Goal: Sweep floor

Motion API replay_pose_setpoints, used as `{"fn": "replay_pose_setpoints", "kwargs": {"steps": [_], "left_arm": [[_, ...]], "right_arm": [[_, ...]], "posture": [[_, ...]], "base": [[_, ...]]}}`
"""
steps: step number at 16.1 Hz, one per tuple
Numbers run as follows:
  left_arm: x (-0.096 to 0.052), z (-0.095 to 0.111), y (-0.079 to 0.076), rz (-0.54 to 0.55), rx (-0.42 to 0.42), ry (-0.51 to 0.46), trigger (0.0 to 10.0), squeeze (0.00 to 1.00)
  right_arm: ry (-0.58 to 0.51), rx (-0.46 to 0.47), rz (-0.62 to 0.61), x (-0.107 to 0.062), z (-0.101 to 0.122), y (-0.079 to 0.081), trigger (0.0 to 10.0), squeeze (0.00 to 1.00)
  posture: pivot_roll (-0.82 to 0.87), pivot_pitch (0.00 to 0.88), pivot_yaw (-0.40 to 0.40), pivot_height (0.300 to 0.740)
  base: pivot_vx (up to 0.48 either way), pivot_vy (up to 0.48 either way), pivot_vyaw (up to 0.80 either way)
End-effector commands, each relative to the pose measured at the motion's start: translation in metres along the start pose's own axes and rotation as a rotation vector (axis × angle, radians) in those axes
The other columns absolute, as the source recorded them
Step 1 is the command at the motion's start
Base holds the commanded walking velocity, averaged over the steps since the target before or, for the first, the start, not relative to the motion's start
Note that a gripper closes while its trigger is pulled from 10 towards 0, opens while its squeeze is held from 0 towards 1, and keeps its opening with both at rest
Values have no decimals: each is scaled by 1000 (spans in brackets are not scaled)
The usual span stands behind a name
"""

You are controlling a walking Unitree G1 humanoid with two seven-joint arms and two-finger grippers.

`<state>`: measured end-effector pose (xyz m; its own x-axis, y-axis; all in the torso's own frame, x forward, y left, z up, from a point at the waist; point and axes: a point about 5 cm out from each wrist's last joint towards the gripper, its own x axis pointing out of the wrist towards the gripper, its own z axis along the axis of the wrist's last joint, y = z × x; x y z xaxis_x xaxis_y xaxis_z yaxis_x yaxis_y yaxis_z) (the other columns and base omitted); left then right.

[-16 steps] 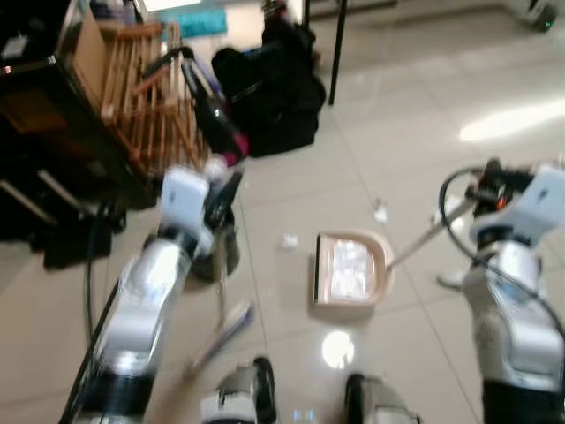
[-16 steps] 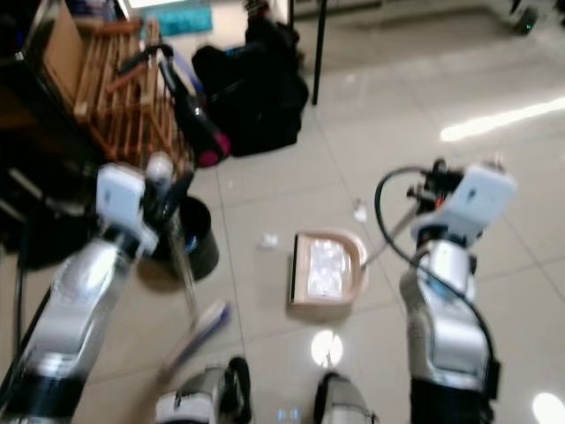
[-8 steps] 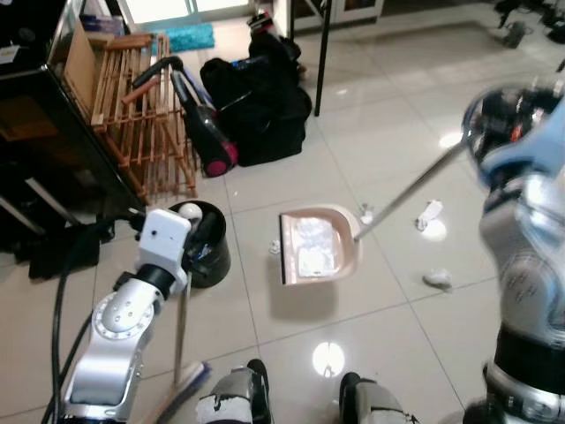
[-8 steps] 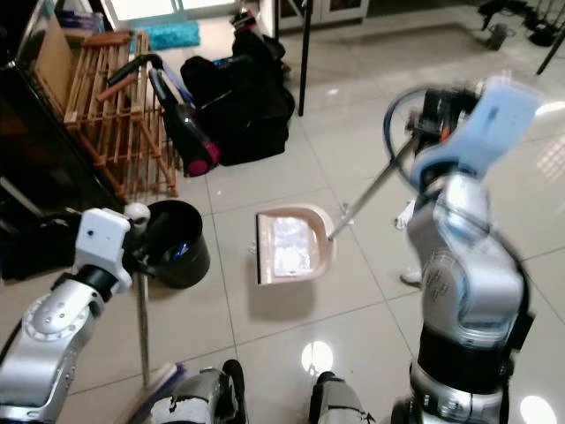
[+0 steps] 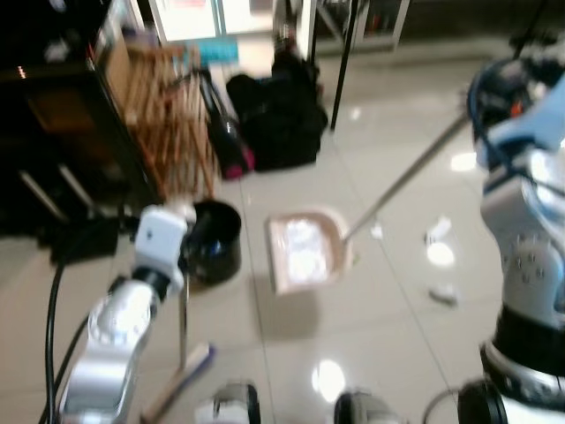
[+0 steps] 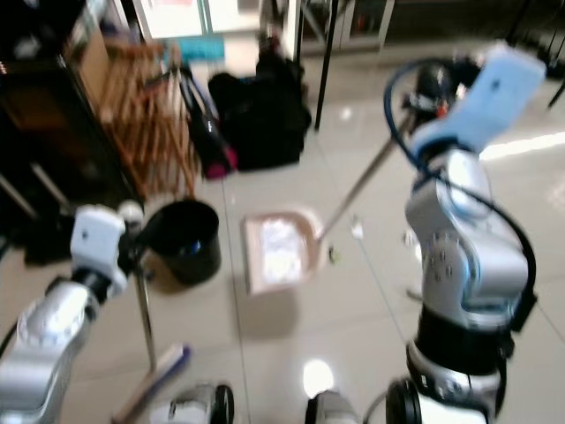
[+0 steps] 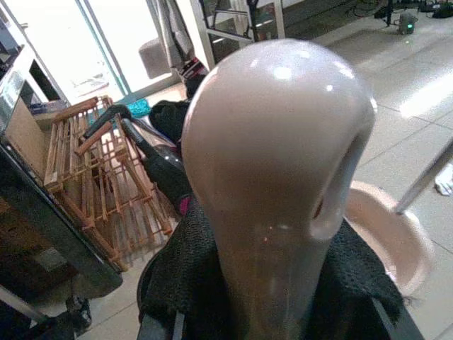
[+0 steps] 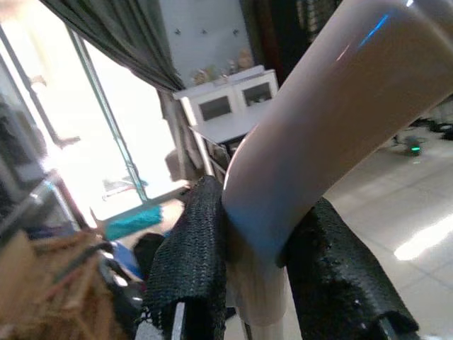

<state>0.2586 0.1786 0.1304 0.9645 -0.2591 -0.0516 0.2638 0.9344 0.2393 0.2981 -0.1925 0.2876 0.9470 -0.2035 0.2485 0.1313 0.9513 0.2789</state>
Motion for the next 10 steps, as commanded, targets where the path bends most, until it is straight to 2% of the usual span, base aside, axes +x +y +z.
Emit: {"fn": "replay_pose_setpoints", "kwargs": {"steps": [1,10], "left_arm": [[-5,5,0,3,11,-9,10000,0],[-9,4,-2,20,-2,15,10000,0]], "right_arm": [[-42,41,33,-1,15,7,10000,0],[-27,68,51,5,30,16,10000,0]], "posture": [[-10,124,36,740],[-10,132,19,740]], "base": [[356,0,0],[397,0,0]]}}
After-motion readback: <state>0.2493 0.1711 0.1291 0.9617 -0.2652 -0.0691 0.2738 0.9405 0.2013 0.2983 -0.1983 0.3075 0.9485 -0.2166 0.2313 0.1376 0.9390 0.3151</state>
